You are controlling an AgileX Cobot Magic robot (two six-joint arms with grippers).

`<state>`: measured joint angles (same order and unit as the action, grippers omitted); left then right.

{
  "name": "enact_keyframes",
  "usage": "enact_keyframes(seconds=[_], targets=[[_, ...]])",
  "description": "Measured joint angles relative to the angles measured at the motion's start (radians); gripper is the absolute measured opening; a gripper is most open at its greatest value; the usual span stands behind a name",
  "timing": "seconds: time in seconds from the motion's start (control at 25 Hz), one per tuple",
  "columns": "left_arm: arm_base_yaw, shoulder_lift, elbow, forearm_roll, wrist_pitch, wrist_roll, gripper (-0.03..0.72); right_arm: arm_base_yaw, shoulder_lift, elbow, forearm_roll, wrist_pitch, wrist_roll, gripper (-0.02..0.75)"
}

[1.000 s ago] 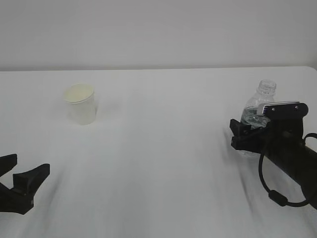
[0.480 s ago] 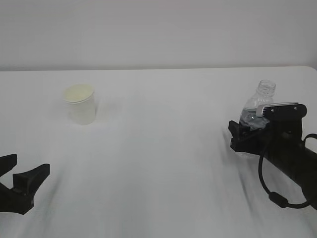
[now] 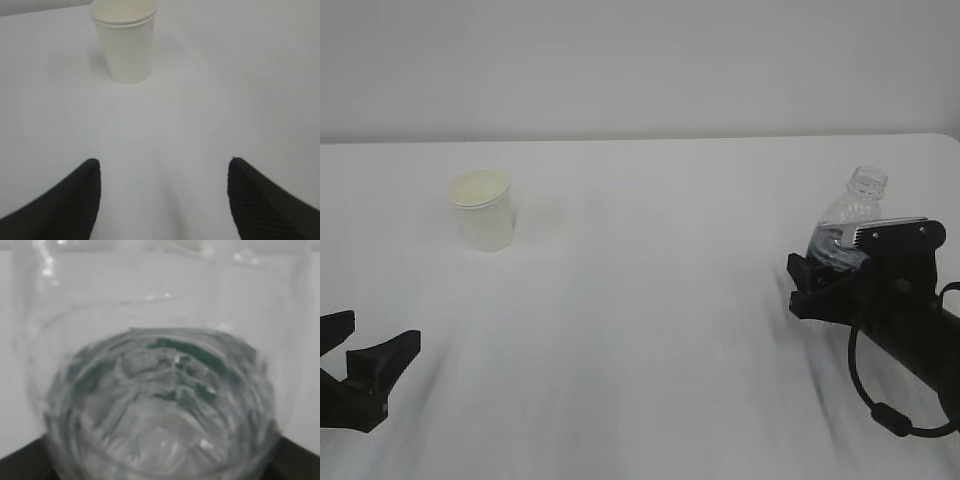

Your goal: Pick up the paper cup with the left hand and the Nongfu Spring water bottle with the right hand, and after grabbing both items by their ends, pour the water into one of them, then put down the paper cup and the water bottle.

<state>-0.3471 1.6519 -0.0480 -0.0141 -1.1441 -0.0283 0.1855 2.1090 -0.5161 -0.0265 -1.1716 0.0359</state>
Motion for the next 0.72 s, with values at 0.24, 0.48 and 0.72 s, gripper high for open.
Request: enact_keyframes(seconds=[0.24, 0.48, 0.72], targets=[[0.000, 0.000, 0.000, 0.000, 0.000, 0.000, 0.568, 0.000, -0.002, 0.002, -0.006, -0.002, -0.046, 0.498], [0.000, 0.000, -0.002, 0.000, 0.000, 0.000, 0.567, 0.000, -0.069, 0.030, -0.007, 0.049, -0.095, 0.496], [0.000, 0.002, -0.031, 0.000, 0.000, 0.000, 0.567, 0.001, -0.139, 0.050, -0.007, 0.049, -0.106, 0.495]])
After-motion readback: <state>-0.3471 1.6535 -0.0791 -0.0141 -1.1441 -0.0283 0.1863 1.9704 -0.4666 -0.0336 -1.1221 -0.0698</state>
